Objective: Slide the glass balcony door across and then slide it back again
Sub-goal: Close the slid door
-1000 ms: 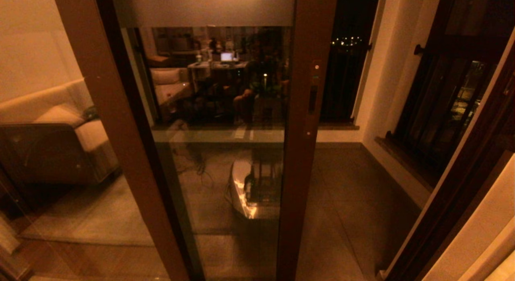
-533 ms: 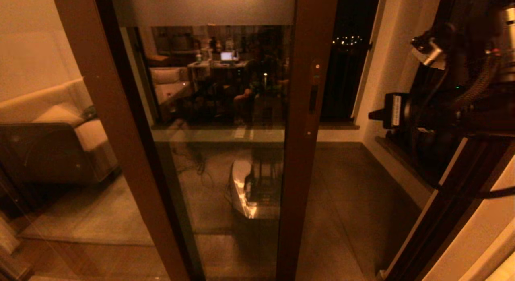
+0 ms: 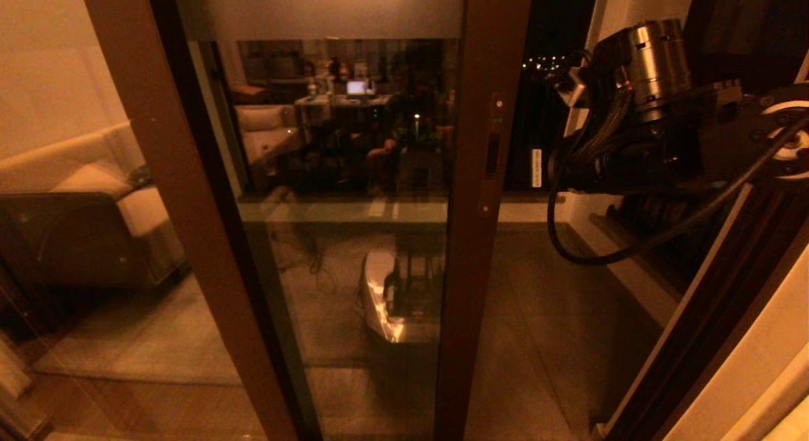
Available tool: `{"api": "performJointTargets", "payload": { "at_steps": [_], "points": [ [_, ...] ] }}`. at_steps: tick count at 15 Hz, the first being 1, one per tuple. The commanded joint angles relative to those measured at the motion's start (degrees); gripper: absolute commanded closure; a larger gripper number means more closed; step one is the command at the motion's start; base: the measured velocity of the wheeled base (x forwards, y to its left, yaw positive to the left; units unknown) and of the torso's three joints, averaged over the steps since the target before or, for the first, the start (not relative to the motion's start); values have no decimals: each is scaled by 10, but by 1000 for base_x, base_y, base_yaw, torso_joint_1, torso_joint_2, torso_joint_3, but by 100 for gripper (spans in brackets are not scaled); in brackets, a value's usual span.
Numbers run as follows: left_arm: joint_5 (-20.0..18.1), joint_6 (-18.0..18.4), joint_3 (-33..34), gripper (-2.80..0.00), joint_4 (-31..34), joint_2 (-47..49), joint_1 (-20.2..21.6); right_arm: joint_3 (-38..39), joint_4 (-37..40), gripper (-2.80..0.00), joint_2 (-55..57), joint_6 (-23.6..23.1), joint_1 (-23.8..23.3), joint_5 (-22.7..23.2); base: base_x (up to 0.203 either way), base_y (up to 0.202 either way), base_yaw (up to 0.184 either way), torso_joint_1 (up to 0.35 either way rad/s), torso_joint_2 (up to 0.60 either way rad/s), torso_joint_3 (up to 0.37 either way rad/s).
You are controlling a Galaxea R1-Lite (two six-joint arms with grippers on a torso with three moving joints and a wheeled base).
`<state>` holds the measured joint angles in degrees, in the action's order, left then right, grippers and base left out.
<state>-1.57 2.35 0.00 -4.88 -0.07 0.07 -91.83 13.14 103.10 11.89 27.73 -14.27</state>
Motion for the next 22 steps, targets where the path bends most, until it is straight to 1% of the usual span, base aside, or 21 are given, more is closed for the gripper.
{"api": "performJointTargets", "payload": {
  "at_steps": [1, 7, 10, 15, 19, 22],
  "points": [
    [0, 0, 19, 0, 0, 1, 0, -20, 0, -280, 26, 1, 1, -6, 0, 0, 0, 0, 0, 0],
    [0, 0, 19, 0, 0, 1, 0, -98, 0, -280, 86, 1, -38, -8, 0, 0, 0, 0, 0, 0],
    [0, 0, 19, 0, 0, 1, 0, -122, 1, -280, 97, 0, -38, -8, 0, 0, 0, 0, 0, 0],
    [0, 0, 19, 0, 0, 1, 0, -128, 1, -280, 112, -3, -36, -7, 0, 0, 0, 0, 0, 0],
    [0, 0, 19, 0, 0, 1, 0, -171, 2, -280, 137, -3, -39, -8, 0, 0, 0, 0, 0, 0],
    [0, 0, 19, 0, 0, 1, 0, -174, 2, -280, 141, -3, -45, -9, 0, 0, 0, 0, 0, 0]
  ]
}}
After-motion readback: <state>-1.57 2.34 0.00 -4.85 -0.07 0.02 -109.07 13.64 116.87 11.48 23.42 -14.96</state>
